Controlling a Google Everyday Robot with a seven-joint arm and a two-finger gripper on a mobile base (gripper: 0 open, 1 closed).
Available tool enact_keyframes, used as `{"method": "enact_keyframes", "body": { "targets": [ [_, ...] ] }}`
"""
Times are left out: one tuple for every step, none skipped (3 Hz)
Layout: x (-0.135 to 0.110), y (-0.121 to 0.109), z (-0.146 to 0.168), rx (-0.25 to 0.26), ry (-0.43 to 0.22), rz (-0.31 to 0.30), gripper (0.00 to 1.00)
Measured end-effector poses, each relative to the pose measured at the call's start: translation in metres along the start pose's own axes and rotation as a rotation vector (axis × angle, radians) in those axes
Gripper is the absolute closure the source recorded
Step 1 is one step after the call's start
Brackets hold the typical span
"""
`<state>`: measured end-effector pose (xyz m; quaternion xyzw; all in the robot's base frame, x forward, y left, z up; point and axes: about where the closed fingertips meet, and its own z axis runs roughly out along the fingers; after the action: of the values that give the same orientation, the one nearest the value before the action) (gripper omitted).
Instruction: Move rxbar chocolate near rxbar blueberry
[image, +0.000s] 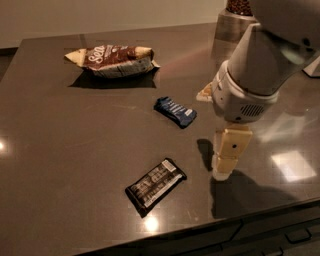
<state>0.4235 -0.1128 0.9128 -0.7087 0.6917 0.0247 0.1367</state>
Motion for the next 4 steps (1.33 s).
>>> {"method": "enact_keyframes", "body": {
  "targets": [
    [-0.031, 0.009, 0.018, -0.053, -0.046, -0.060, 0.00],
    [-0.056, 0.018, 0.035, -0.100, -0.079, -0.101, 0.00],
    [-0.077, 0.028, 0.048, -0.131, -0.108, -0.133, 0.00],
    [-0.098, 0.036, 0.057, -0.136, -0.140, -0.162, 0.00]
  ]
}}
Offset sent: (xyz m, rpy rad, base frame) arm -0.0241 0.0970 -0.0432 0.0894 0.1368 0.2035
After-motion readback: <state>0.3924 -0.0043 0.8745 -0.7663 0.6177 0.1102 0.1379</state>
